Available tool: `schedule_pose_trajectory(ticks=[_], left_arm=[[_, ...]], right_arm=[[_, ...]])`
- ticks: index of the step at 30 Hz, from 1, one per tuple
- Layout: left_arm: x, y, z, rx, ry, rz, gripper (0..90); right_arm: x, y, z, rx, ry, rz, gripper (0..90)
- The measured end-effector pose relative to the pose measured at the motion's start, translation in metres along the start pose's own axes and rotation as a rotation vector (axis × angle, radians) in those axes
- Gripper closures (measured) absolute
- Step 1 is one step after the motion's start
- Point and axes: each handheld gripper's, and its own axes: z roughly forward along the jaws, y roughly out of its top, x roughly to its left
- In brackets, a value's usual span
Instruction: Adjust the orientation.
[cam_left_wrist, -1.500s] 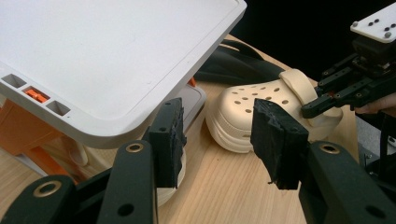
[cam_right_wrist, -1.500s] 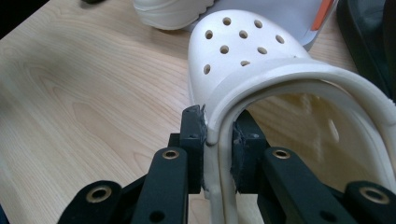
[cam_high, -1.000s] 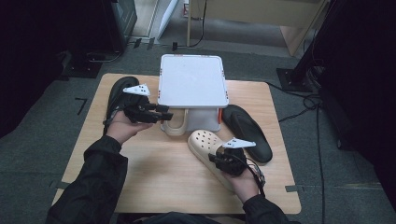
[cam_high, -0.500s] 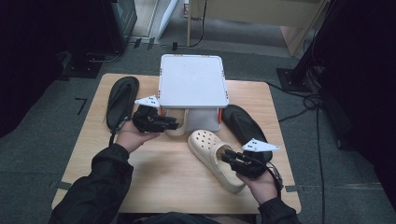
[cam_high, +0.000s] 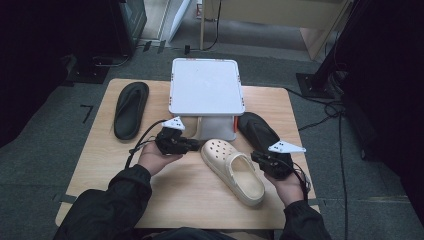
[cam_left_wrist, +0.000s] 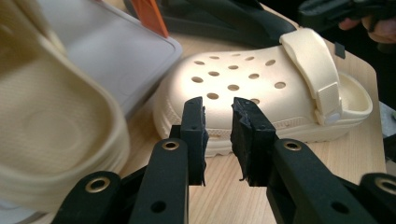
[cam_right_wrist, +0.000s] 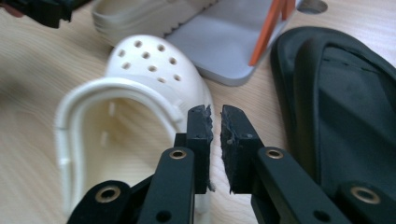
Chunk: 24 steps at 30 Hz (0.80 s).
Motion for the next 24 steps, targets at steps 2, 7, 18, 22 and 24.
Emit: schedule_pose_trajectory(ticks=[2, 7, 18, 22, 24], left_arm=[[-0.002, -0.001, 0.008, 0.016, -0.003, 0.007, 76.3], [-0.003, -0.003, 0.028, 0.068, -0.016, 0.028, 76.8], [-0.003, -0.007, 0.041, 0.093, -0.015, 0.047, 77.8], [0.002, -0.007, 0.042, 0.088, -0.013, 0.033, 77.7], [0.003, -0.007, 0.044, 0.094, -0.008, 0.035, 77.6]], right_arm=[[-0.003, -0.002, 0.004, 0.012, 0.003, 0.008, 84.0], [-0.005, -0.007, 0.014, 0.059, 0.012, -0.017, 83.7], [-0.004, -0.012, 0.017, 0.097, 0.056, 0.013, 87.8], [0.005, -0.013, 0.019, 0.122, 0.086, -0.008, 87.6], [0.007, -0.013, 0.019, 0.131, 0.101, -0.009, 87.4]])
